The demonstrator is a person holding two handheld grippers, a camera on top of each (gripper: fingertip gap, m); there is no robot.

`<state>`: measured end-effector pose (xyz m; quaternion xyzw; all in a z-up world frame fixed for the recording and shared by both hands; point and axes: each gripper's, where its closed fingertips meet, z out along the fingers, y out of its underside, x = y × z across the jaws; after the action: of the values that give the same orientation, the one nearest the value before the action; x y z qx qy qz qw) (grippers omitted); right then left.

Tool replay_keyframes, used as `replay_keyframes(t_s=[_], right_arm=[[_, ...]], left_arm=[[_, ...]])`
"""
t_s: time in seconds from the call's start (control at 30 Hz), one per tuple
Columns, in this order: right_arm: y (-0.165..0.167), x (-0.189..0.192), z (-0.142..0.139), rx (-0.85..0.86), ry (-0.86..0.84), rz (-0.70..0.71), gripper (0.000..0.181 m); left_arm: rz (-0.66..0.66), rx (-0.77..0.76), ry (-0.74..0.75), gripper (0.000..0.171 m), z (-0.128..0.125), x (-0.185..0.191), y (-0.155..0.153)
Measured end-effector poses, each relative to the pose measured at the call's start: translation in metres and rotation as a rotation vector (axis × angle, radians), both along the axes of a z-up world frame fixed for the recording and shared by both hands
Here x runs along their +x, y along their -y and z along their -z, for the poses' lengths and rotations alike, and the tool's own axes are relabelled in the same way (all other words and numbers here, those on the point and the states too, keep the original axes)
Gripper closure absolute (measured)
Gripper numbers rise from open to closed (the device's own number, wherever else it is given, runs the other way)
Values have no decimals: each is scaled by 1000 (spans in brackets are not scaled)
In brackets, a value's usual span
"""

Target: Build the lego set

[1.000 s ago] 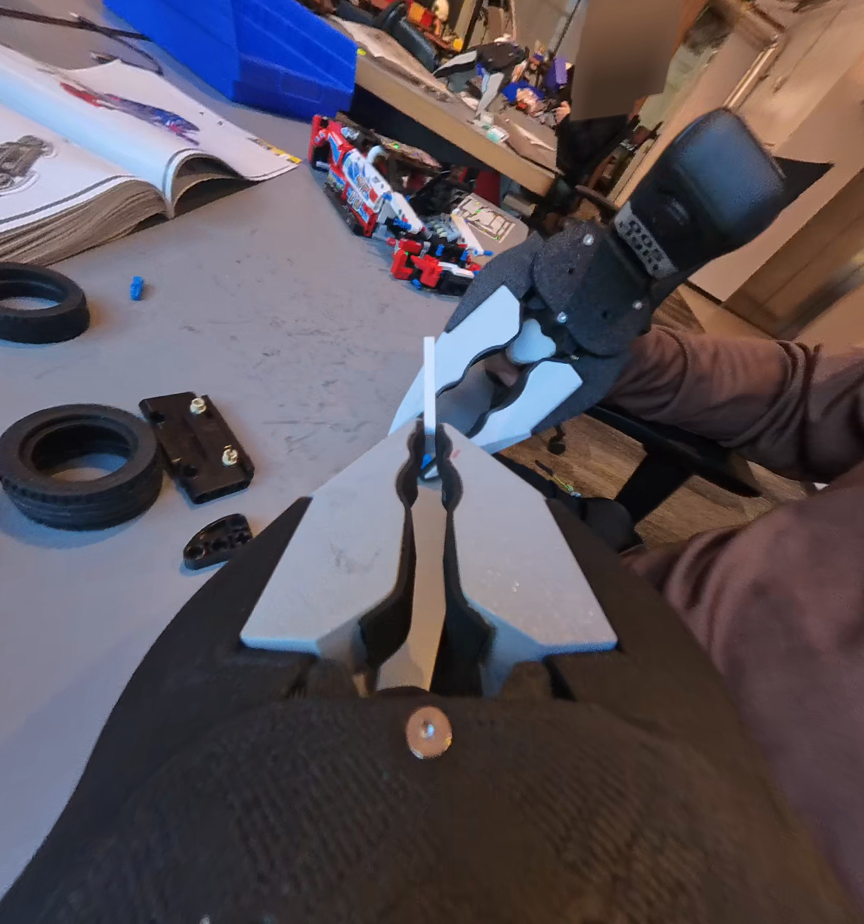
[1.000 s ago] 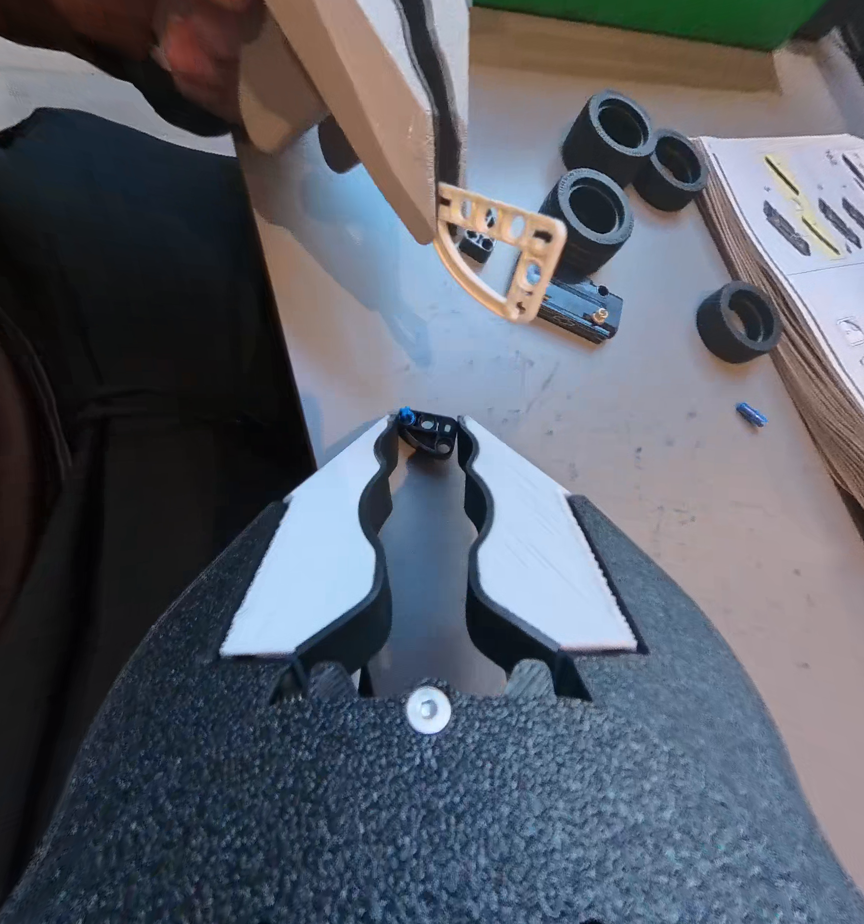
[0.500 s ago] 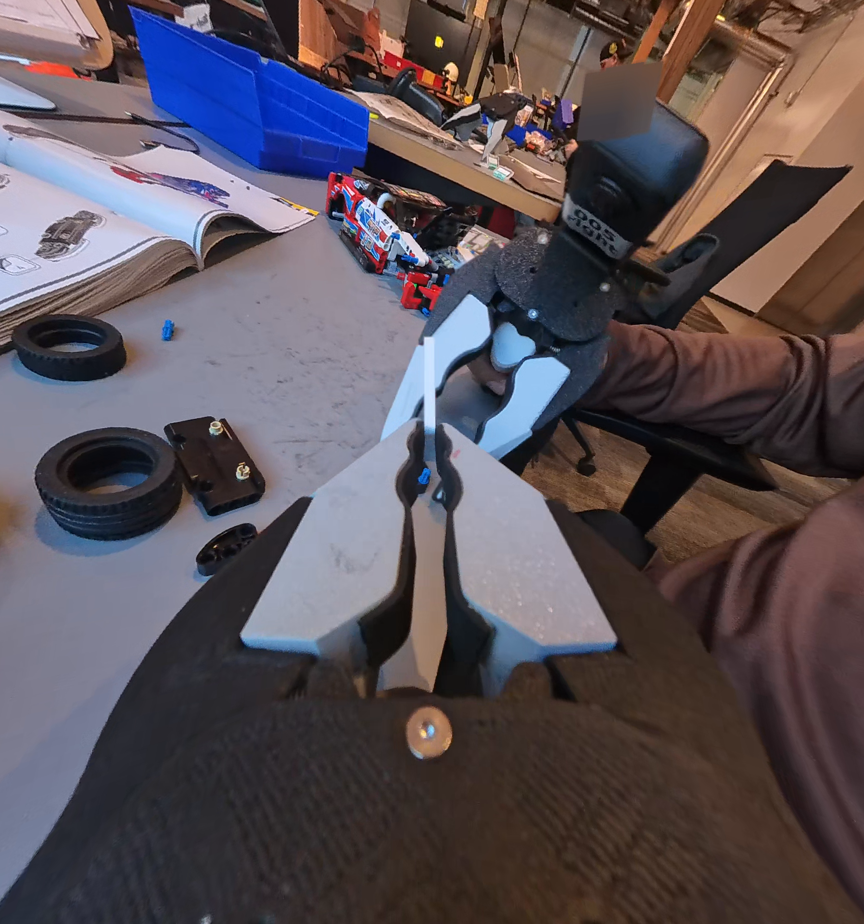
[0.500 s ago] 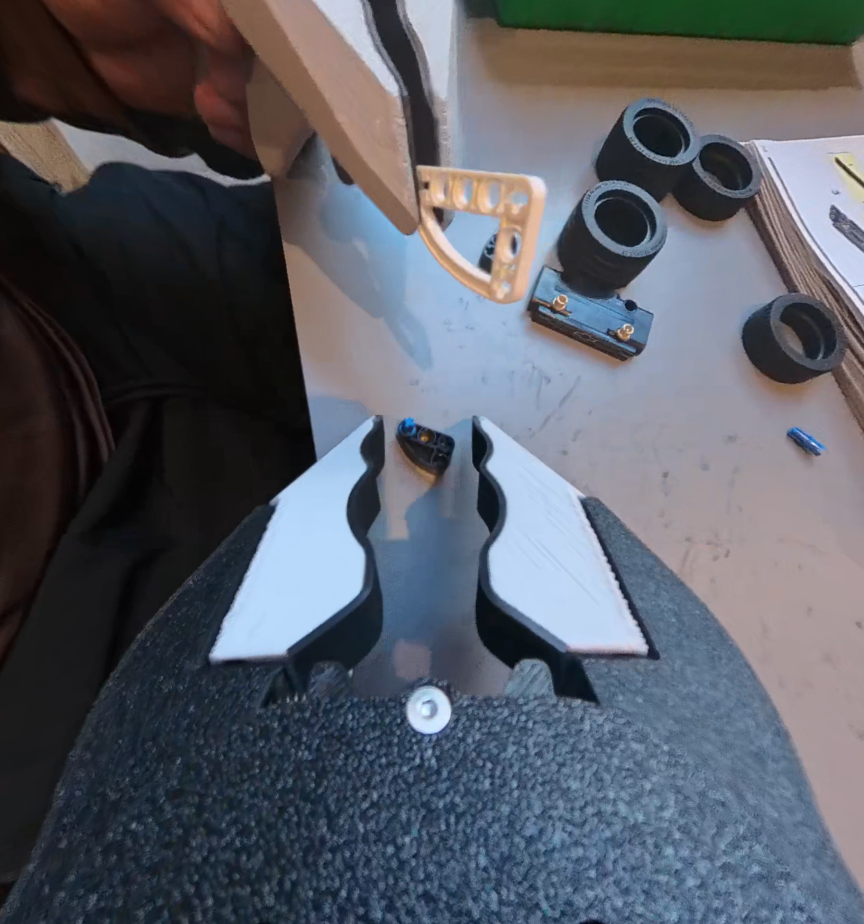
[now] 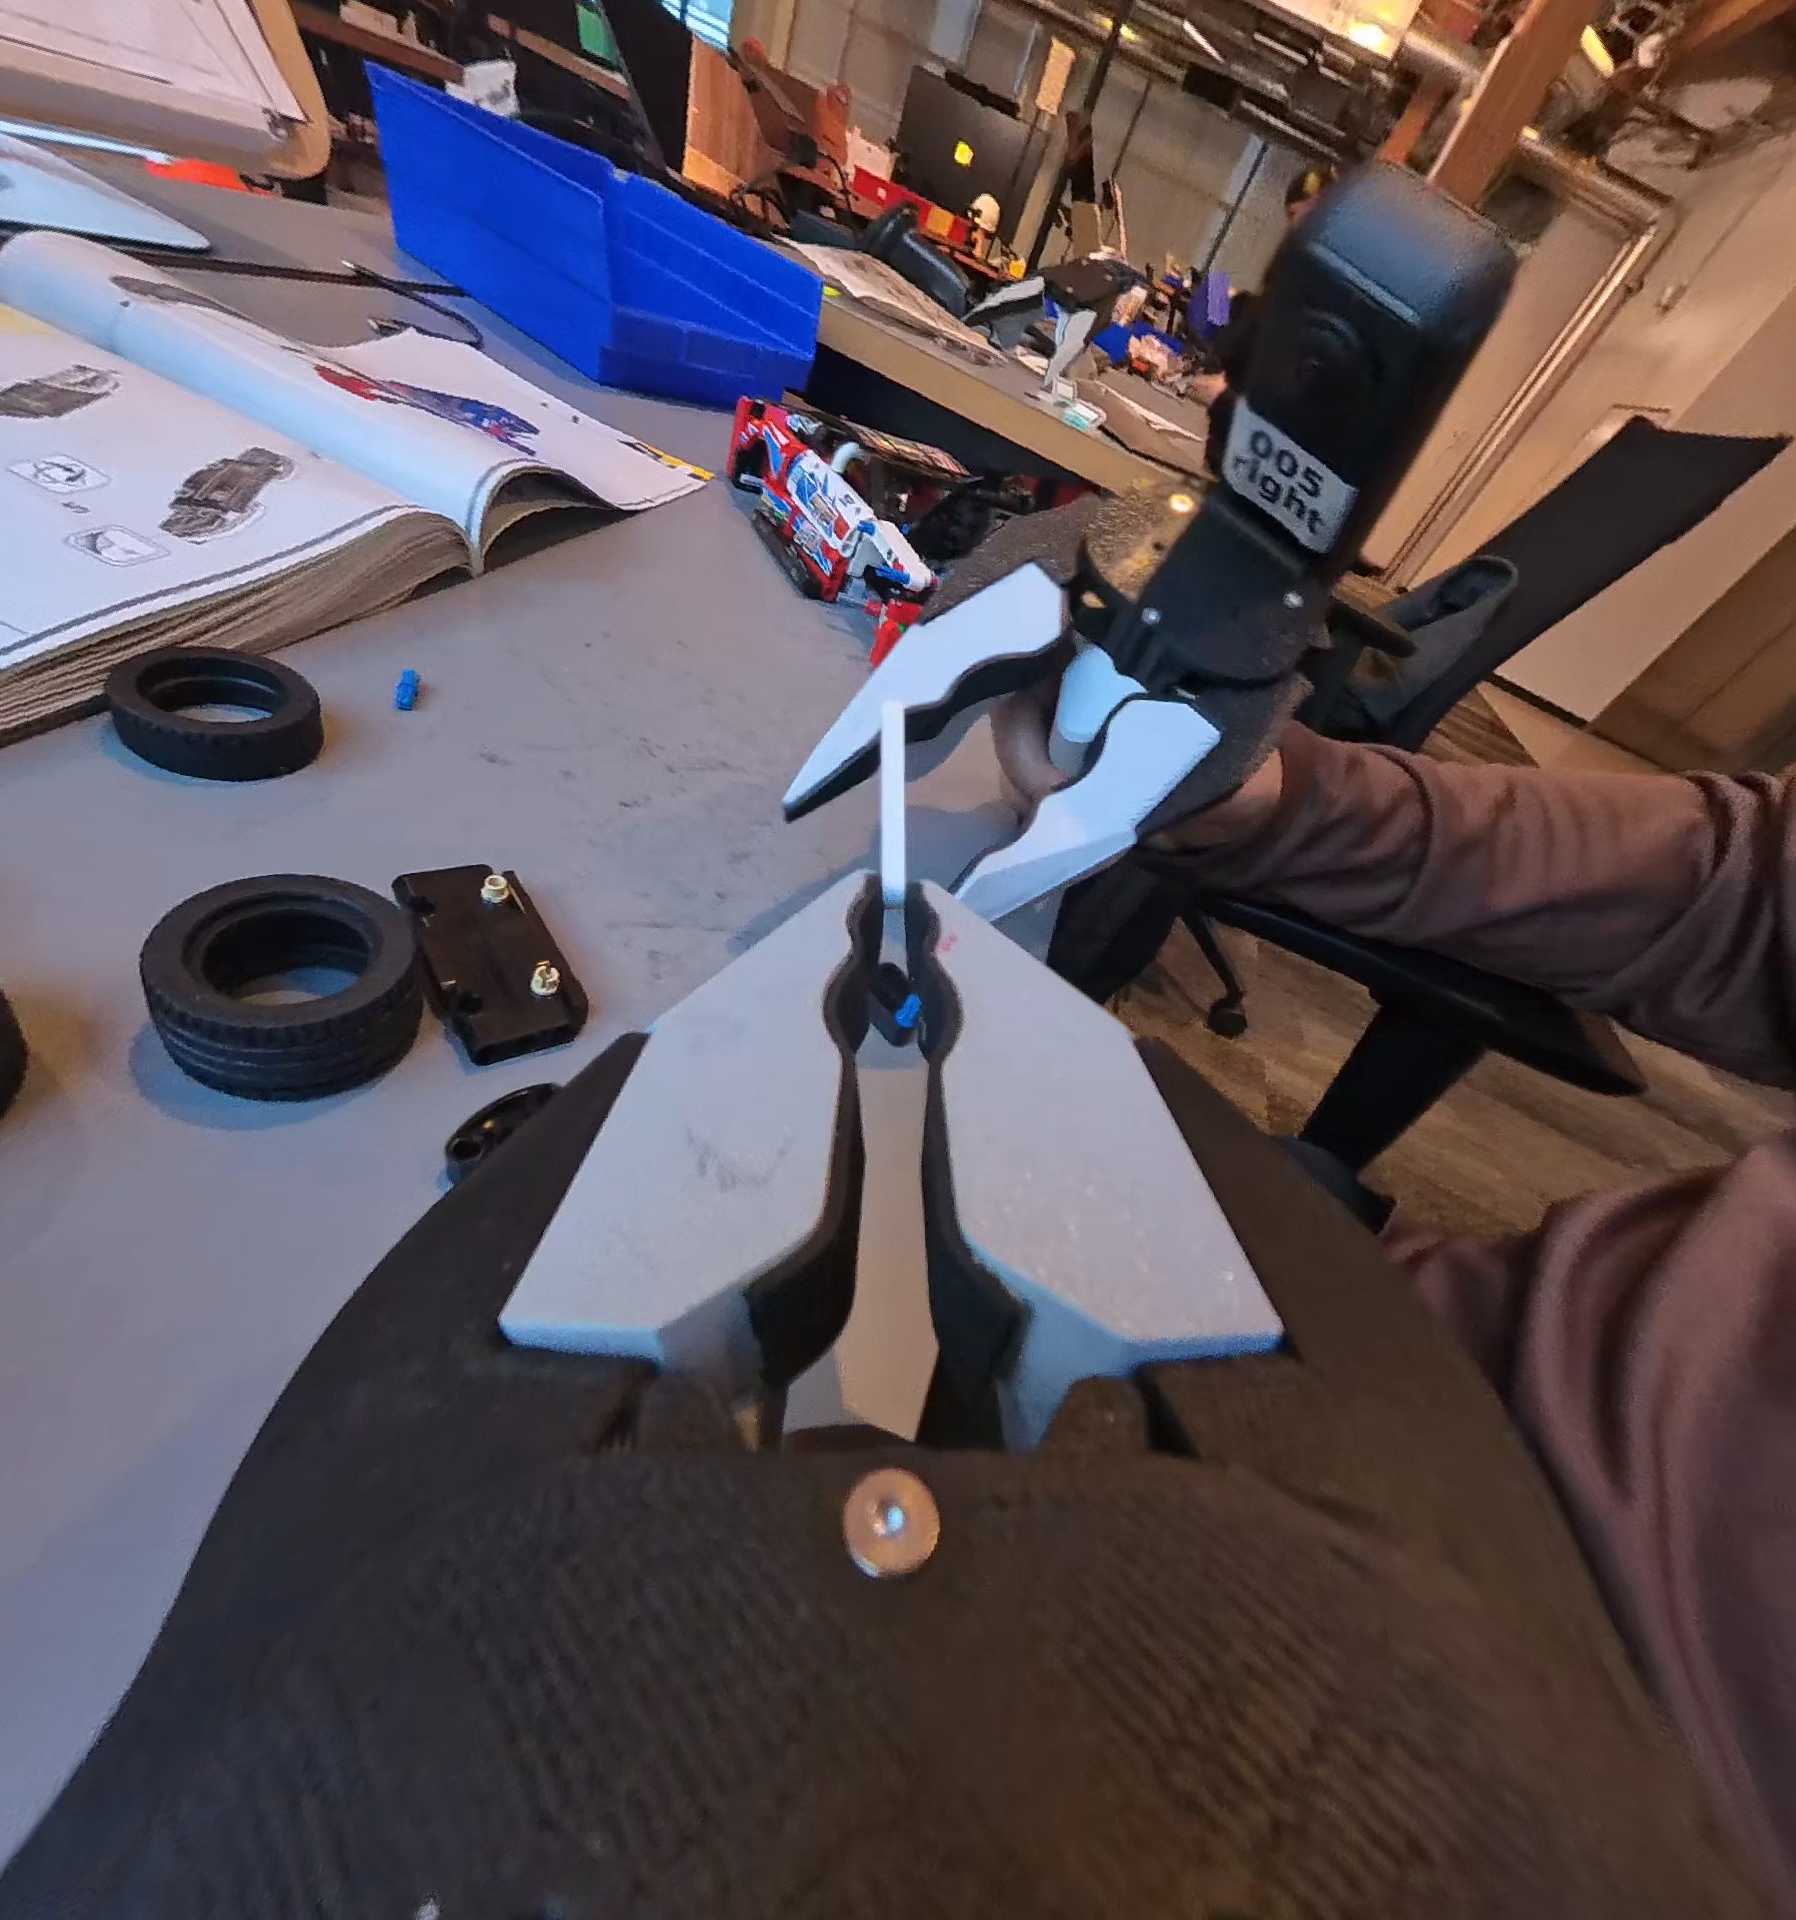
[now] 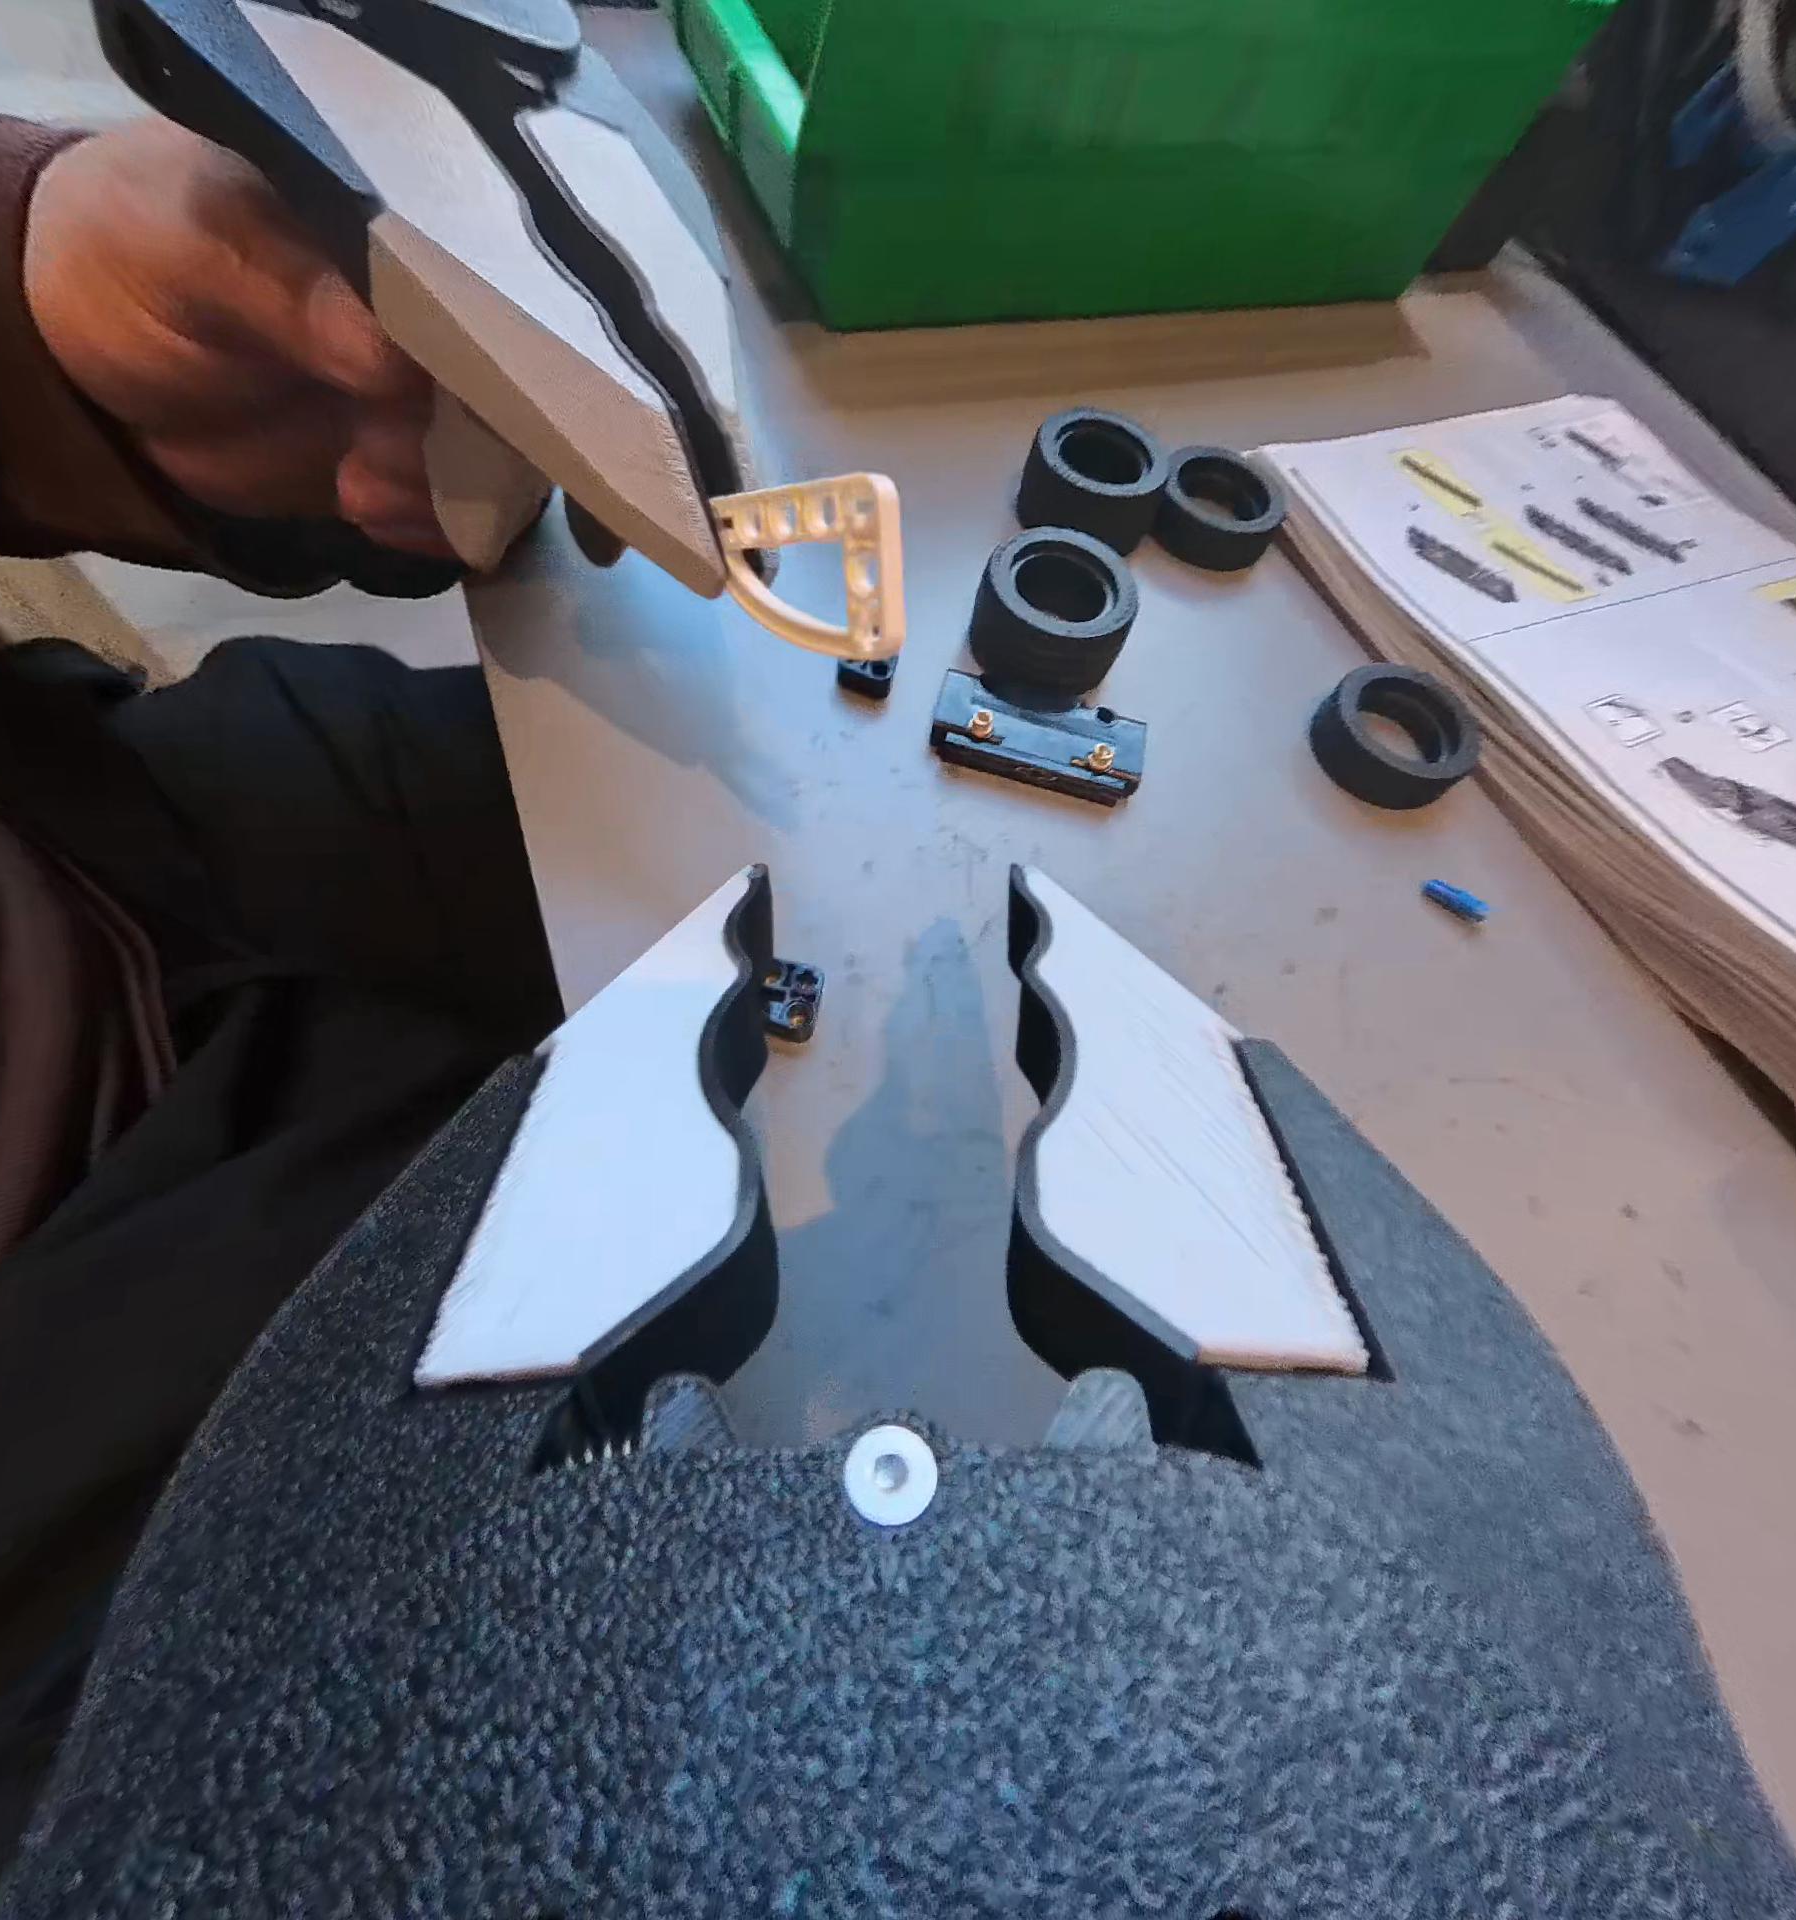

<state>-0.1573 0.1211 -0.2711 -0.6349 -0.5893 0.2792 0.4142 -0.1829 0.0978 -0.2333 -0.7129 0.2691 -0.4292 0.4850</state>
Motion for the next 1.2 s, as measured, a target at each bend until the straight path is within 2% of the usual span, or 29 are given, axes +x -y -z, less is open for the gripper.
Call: replay_keyframes(t_s=[0.17,0.33,0.5,0.6,0.67,0.8,1.03,1.2], right_arm=[[-5,5,-12,26,-68,52,135],[-19,12,-29,26,-149,131,138],[-14,4,-39,13,-182,167,133],[-6,-7,-51,42,-223,177,131],[-5,-10,-57,127,-199,183,126],[-2,-11,-50,220,-121,170,120],[4,-12,-56,323,-120,139,136],[12,-12,-62,267,-176,72,140]], left_arm=[[-11,-50,32,170,0,-1,-6],[-108,-96,91,170,-3,-8,-20],[-196,-169,254,170,-13,-15,-33],[-168,-239,355,170,-16,-2,-29],[-113,-295,399,170,-15,9,-23],[-68,-411,497,170,-16,16,-18],[-5,-540,609,170,-20,27,-4],[41,-529,600,170,-25,25,3]])
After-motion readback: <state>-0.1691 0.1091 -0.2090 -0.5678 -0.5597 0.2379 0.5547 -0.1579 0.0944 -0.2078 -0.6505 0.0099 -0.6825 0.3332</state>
